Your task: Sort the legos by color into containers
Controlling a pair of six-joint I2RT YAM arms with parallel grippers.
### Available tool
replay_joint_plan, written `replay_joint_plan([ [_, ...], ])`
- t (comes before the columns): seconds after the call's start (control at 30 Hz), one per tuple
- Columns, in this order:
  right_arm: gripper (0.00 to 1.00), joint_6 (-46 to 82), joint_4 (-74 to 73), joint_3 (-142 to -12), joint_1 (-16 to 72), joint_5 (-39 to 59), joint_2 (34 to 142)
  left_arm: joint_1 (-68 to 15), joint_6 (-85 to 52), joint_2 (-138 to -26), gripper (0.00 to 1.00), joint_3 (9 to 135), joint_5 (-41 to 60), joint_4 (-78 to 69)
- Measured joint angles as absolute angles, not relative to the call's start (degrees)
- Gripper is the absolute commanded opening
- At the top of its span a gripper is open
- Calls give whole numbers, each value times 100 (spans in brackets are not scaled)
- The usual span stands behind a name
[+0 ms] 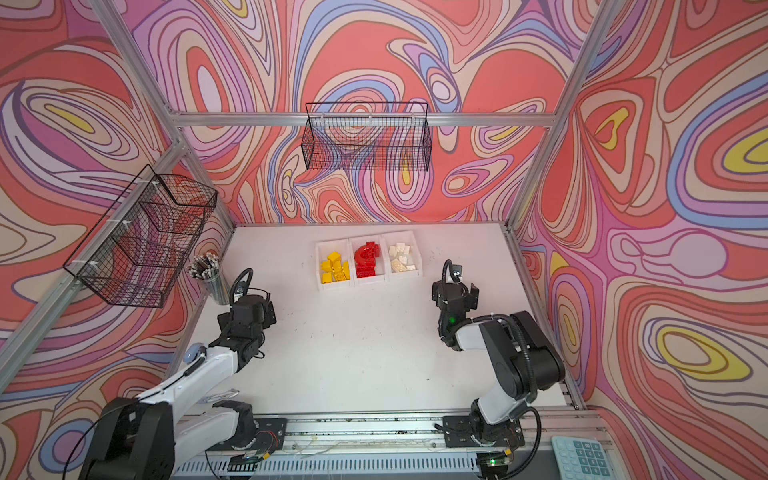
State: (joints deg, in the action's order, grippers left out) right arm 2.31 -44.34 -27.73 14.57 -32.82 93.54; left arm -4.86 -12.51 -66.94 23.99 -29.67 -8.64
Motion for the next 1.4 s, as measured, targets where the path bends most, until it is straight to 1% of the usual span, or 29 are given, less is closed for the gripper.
replay_joint_plan([
  [0.13,98,-12,-5658,-2346,1363,-3328,9428,-14,-1253,-7380,100,2591,-2281,-1203],
  [0.23,98,-51,-6200,-2021,1297,-3341,9513,16,-1199,-7723,100,2694,-1984,-1608],
  [0.37,98,-51,-6672,-1892,1221,-3343,9529,10,-1022,-8101,100,2744,-1653,-2281],
  [0.57,98,-54,-7194,-1719,1190,-3269,9529,-193,-561,-8527,100,2521,-1494,-3734],
  [0.7,98,-58,-7625,-1487,1107,-2978,9553,-408,-316,-8783,100,1905,-1455,-4941],
  [0.77,98,-95,-8009,-1369,1079,-2838,9747,-506,-209,-8823,100,1586,-1503,-5299],
  [0.9,98,-126,-8267,-1238,1052,-2596,9939,-716,21,-8984,100,1295,-1555,-6147],
  [1.03,98,-123,-8125,-1415,1039,-2552,9955,-740,126,-9008,100,1476,-1579,-6123],
  [1.1,98,-56,-7730,-1739,947,-2473,9953,-521,75,-8978,100,1863,-1291,-5627],
  [1.17,98,8,-7456,-1997,814,-2414,9948,-246,-1,-8930,100,2143,-1050,-5446],
  [1.4,98,97,-7054,-2060,720,-2366,9922,-119,-71,-8858,100,2198,-718,-5177],
])
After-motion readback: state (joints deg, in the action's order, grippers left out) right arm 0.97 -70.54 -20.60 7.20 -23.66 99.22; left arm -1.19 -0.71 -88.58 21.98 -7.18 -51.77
